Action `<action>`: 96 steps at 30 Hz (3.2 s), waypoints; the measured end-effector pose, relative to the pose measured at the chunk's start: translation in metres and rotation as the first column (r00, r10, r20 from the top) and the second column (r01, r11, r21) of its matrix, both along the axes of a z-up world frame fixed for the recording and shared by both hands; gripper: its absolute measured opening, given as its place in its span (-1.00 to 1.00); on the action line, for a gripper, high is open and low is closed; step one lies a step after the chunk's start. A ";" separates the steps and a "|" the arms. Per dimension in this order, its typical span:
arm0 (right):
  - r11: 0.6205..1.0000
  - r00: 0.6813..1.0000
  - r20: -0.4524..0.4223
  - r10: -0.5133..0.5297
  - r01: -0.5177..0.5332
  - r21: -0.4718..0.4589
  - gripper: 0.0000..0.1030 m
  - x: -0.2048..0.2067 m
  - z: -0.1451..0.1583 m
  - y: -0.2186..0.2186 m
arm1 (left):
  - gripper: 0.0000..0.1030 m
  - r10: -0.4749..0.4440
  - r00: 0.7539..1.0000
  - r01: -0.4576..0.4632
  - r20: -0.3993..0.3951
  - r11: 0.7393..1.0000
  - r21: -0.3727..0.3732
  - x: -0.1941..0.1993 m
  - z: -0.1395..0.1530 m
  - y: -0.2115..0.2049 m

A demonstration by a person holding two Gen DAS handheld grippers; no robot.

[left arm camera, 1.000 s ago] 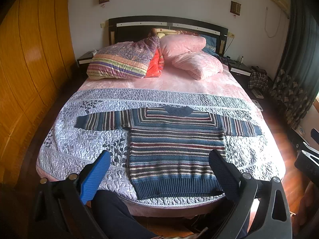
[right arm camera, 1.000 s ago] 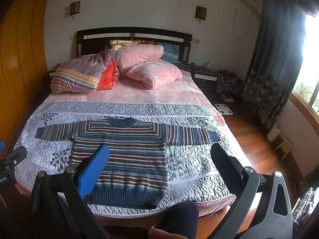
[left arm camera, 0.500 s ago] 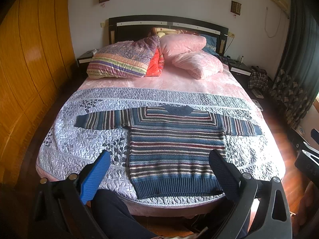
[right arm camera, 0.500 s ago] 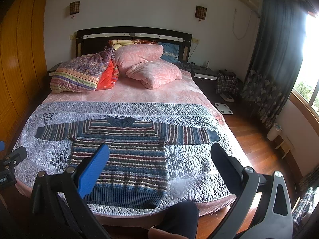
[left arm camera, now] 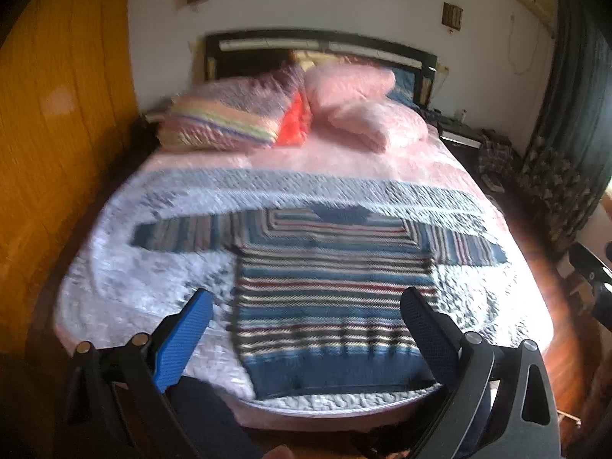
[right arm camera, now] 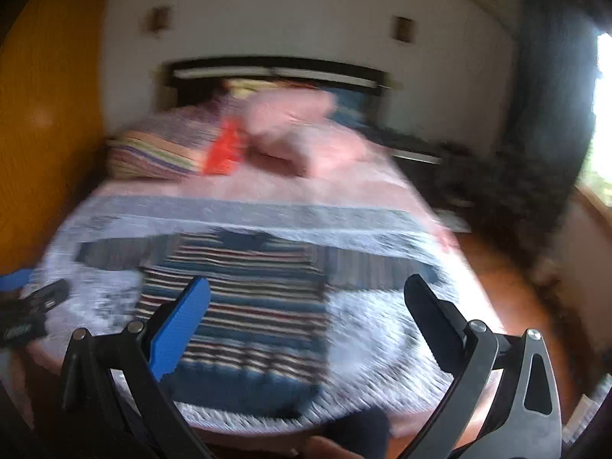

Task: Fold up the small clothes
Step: 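Reach down and grasp one sweater sleeve cuff with the right gripper, then fold the held sleeve across the sweater body and open the right gripper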

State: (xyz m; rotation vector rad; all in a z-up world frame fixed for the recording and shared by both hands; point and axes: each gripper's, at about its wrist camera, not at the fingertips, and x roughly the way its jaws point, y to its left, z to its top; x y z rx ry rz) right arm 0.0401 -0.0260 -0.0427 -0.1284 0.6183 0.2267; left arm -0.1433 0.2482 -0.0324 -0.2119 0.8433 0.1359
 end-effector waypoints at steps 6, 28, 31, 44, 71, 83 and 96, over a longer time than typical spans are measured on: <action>0.973 0.975 -0.216 -0.047 0.093 0.210 0.95 0.089 -0.088 -0.087 | 0.92 -0.079 0.997 0.081 0.019 0.989 -0.125 0.042 -0.050 0.011; 0.244 0.701 -0.677 -0.224 0.713 0.658 0.10 0.357 -0.384 -0.455 | 0.92 -0.066 0.995 0.053 -0.070 0.984 -0.169 0.194 -0.151 -0.027; 0.195 0.701 -0.681 -0.212 0.713 0.674 -0.05 0.382 -0.409 -0.468 | 0.92 -0.059 0.994 0.043 -0.088 0.984 -0.171 0.202 -0.162 -0.029; 0.238 0.670 -0.699 -0.250 0.743 0.626 -0.05 0.437 -0.447 -0.466 | 0.92 0.021 0.985 -0.058 -0.173 0.976 -0.210 0.217 -0.202 -0.011; 0.798 0.949 -0.293 -0.118 0.266 0.541 -0.81 0.430 -0.229 -0.218 | 0.92 -0.091 0.987 0.021 -0.131 0.888 -0.458 0.228 -0.178 0.014; 0.973 0.974 -0.218 0.065 -0.014 0.229 -0.82 0.408 -0.249 -0.018 | 0.92 -0.218 0.973 0.167 -0.079 0.895 -0.414 0.265 -0.170 0.002; 0.969 0.898 -0.394 0.196 -0.240 -0.065 -0.48 0.378 -0.387 0.112 | 0.92 -0.217 0.959 0.067 -0.184 0.800 -0.597 0.333 -0.254 0.019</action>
